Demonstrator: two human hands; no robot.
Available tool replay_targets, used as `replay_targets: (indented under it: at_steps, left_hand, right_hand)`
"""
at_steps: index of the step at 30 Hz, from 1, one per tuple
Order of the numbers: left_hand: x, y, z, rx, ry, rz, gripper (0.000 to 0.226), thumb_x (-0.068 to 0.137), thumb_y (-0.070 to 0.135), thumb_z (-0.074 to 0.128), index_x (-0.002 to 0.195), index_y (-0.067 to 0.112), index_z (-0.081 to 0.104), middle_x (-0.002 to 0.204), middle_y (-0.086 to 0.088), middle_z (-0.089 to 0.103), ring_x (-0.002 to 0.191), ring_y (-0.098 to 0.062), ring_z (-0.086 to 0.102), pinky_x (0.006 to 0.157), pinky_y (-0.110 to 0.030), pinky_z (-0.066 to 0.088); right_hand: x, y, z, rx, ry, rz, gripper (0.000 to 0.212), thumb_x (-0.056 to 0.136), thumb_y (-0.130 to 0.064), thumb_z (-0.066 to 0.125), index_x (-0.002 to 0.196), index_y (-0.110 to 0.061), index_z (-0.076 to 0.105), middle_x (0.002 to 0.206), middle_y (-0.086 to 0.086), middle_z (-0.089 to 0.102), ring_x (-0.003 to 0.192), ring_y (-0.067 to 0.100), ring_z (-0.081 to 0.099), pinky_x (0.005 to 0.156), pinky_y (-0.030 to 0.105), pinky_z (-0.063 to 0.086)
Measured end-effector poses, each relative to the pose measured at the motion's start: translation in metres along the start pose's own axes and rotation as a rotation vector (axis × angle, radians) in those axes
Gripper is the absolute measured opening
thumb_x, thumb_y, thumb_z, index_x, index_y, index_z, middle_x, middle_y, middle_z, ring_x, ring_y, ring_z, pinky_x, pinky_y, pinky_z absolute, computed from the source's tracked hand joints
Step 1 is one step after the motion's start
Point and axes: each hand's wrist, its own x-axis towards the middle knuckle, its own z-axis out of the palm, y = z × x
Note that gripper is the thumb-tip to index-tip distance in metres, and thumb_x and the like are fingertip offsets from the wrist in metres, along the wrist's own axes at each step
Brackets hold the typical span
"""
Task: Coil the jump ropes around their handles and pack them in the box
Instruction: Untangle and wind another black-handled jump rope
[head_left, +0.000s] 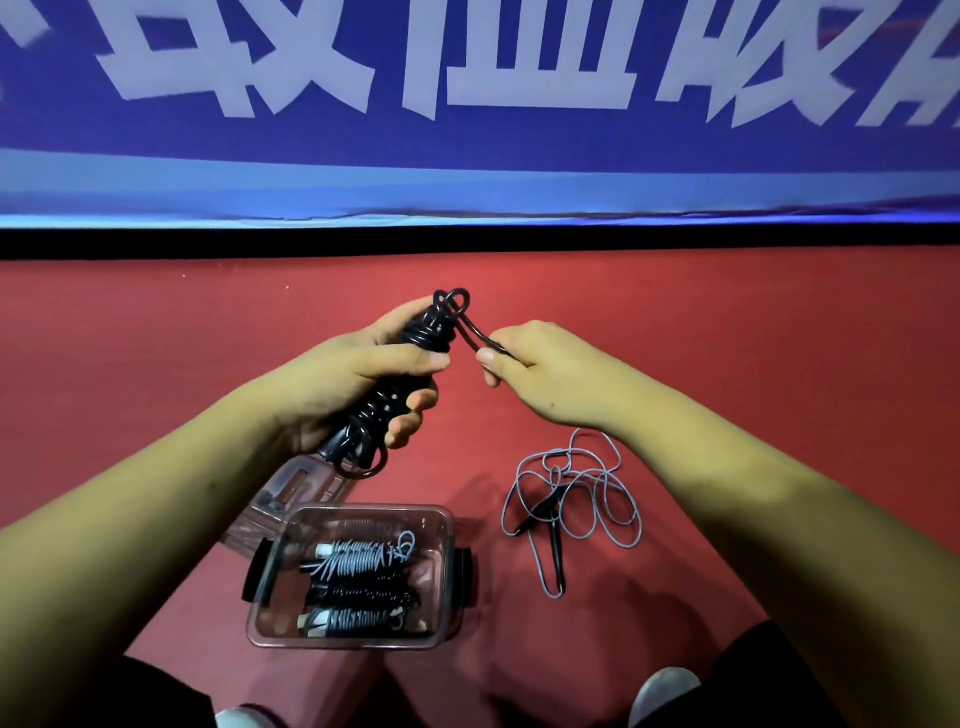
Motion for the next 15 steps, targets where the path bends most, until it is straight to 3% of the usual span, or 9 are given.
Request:
replay_targets:
  at_steps: [2, 4, 6, 8, 10, 13, 15]
  left_hand:
    - [0.001, 0.0, 0.001, -0.012, -0.036, 0.025, 0.048, 0.086, 0.023, 0.067, 0.128, 0.042, 0.053, 0.063, -0.01, 0.044, 0.042, -0.019, 0.044, 0.041, -0.025, 0.041]
    - [0.006, 0.001, 0.002, -0.009, -0.019, 0.042, 0.044, 0.085, 0.039, 0.072, 0.124, 0.036, 0.052, 0.063, -0.01, 0.047, 0.04, -0.021, 0.046, 0.041, -0.027, 0.043]
    - [0.011, 0.0, 0.006, -0.021, 0.011, 0.065, 0.046, 0.087, 0.056, 0.063, 0.123, 0.032, 0.047, 0.061, -0.01, 0.051, 0.037, -0.023, 0.048, 0.041, -0.03, 0.045]
    - [0.013, 0.0, 0.008, -0.051, 0.09, 0.096, 0.049, 0.091, 0.062, 0.047, 0.126, 0.028, 0.045, 0.061, -0.01, 0.055, 0.035, -0.022, 0.046, 0.04, -0.028, 0.044]
    - [0.012, 0.002, 0.01, -0.088, 0.112, 0.119, 0.05, 0.091, 0.061, 0.039, 0.128, 0.026, 0.044, 0.062, -0.01, 0.054, 0.034, -0.02, 0.044, 0.039, -0.025, 0.042]
    - [0.012, -0.001, 0.017, -0.101, 0.087, 0.198, 0.035, 0.099, 0.046, 0.041, 0.131, 0.031, 0.044, 0.061, -0.012, 0.053, 0.035, -0.019, 0.043, 0.04, -0.025, 0.042]
    - [0.011, -0.006, 0.022, -0.099, 0.166, 0.217, 0.034, 0.101, 0.04, 0.043, 0.134, 0.035, 0.047, 0.064, -0.013, 0.049, 0.039, -0.02, 0.043, 0.041, -0.025, 0.041]
  right_hand:
    - [0.0, -0.001, -0.002, 0.053, 0.008, -0.001, 0.032, 0.102, -0.021, 0.044, 0.08, -0.009, 0.063, 0.056, -0.007, 0.044, 0.049, 0.005, 0.04, 0.05, 0.018, 0.031]
    - [-0.001, -0.005, 0.0, 0.072, 0.004, -0.01, 0.033, 0.1, -0.024, 0.046, 0.079, -0.004, 0.062, 0.056, -0.005, 0.045, 0.048, 0.008, 0.038, 0.051, 0.025, 0.032]
    - [-0.001, -0.01, 0.006, 0.118, 0.004, 0.001, 0.041, 0.1, -0.035, 0.045, 0.078, -0.004, 0.062, 0.057, -0.004, 0.045, 0.05, 0.01, 0.039, 0.055, 0.03, 0.033]
    - [0.002, -0.012, 0.013, 0.31, 0.038, 0.039, 0.05, 0.101, -0.046, 0.037, 0.071, -0.014, 0.063, 0.057, -0.005, 0.044, 0.05, 0.01, 0.04, 0.058, 0.029, 0.035]
    - [0.008, -0.011, 0.015, 0.441, 0.098, 0.087, 0.053, 0.101, -0.045, 0.034, 0.065, -0.019, 0.063, 0.054, -0.005, 0.043, 0.048, 0.01, 0.039, 0.059, 0.03, 0.035]
    - [0.012, -0.009, 0.01, 0.272, 0.066, 0.112, 0.047, 0.104, -0.035, 0.038, 0.07, -0.014, 0.064, 0.037, -0.009, 0.041, 0.036, 0.005, 0.036, 0.048, 0.022, 0.032]
    - [0.011, -0.009, 0.008, 0.239, -0.006, 0.139, 0.046, 0.102, -0.037, 0.042, 0.07, -0.014, 0.064, 0.034, -0.008, 0.037, 0.033, 0.006, 0.032, 0.046, 0.026, 0.029]
